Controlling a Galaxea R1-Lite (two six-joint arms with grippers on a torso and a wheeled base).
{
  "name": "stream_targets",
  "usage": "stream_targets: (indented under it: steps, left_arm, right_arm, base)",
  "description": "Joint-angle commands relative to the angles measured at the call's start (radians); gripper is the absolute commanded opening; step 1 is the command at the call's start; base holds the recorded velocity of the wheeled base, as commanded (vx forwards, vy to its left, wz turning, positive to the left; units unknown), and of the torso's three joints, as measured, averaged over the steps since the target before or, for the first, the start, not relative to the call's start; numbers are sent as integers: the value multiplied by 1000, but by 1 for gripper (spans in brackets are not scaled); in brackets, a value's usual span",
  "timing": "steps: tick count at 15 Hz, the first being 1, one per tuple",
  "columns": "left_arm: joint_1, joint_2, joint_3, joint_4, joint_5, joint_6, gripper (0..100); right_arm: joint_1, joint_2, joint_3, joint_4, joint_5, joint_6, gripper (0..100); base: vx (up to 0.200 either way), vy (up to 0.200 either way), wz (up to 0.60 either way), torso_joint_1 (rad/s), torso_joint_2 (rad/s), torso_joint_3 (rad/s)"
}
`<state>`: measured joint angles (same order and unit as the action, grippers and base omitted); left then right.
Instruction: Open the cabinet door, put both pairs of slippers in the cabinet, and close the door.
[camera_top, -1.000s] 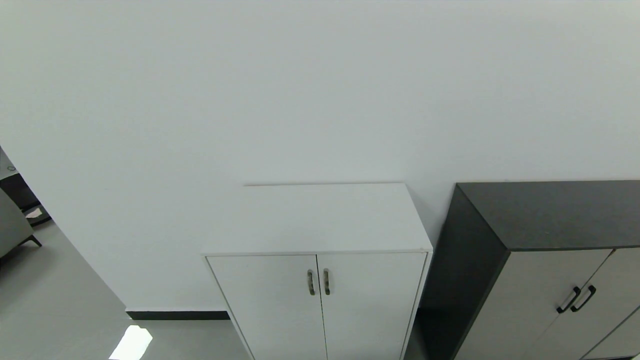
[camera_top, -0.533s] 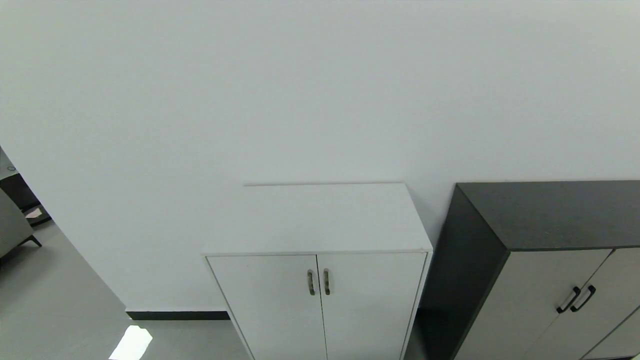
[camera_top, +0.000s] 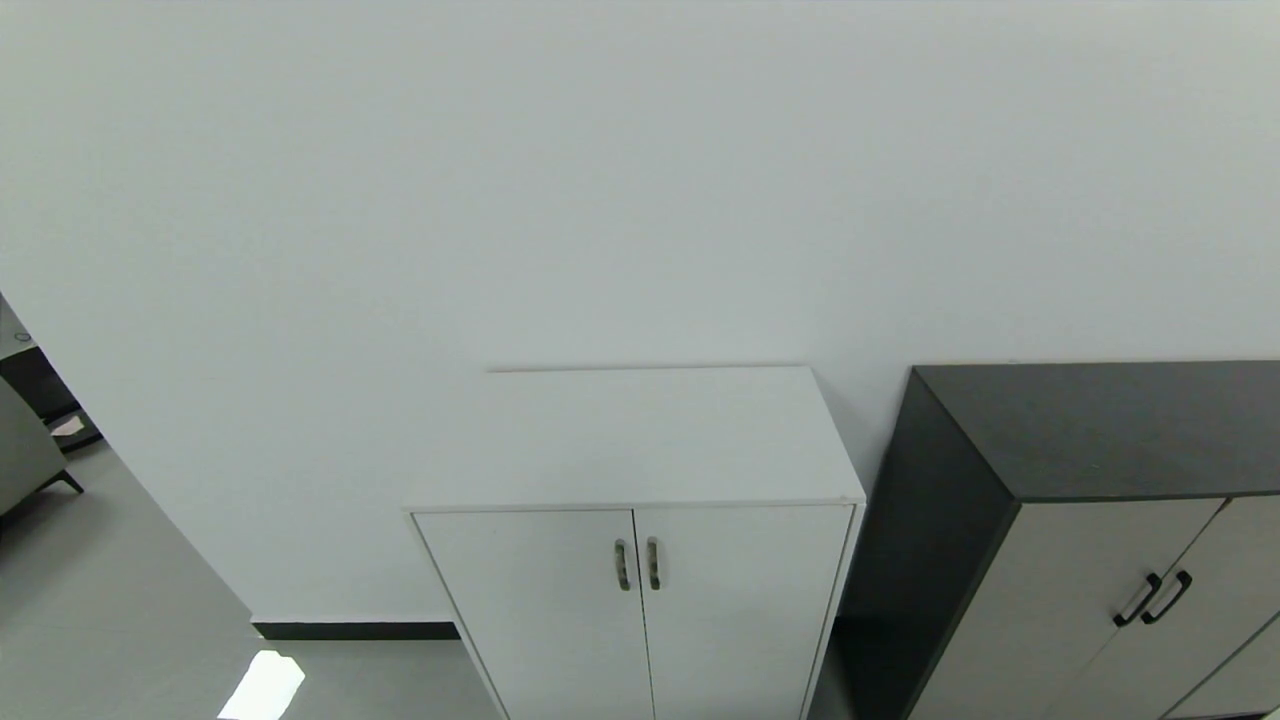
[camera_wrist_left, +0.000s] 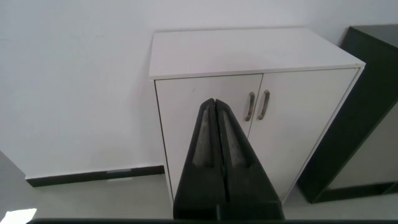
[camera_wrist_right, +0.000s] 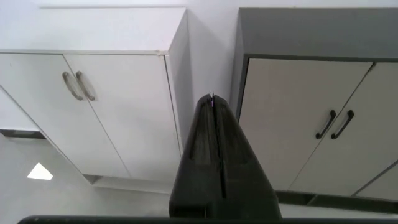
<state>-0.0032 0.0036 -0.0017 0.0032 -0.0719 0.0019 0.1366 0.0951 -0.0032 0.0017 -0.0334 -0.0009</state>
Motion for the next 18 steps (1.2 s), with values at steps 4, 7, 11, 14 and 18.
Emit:
stream_targets:
  steps: [4,7,11,14,18]
  left_arm:
    - [0,1,0,0,0,0,0]
    - [0,1,0,0,0,0,0]
    - [0,-1,0,0,1,-8,0]
    - [0,1,0,0,0,-3,0]
    - [0,1,0,0,0,-3,0]
  right_arm:
    - [-175,31,0,0,0,-14,0]
    - [-129,-74,3,-2,72,-5,0]
    - [-132,-94,3,-2,72,-14,0]
    - [-134,-94,3,-2,61,-5,0]
    - [-134,-94,3,-2,53,-1,0]
  base:
    - [0,0,0,0,0,0]
    - [0,0,0,0,0,0]
    - [0,0,0,0,0,0]
    - [0,0,0,0,0,0]
    - [0,0,0,0,0,0]
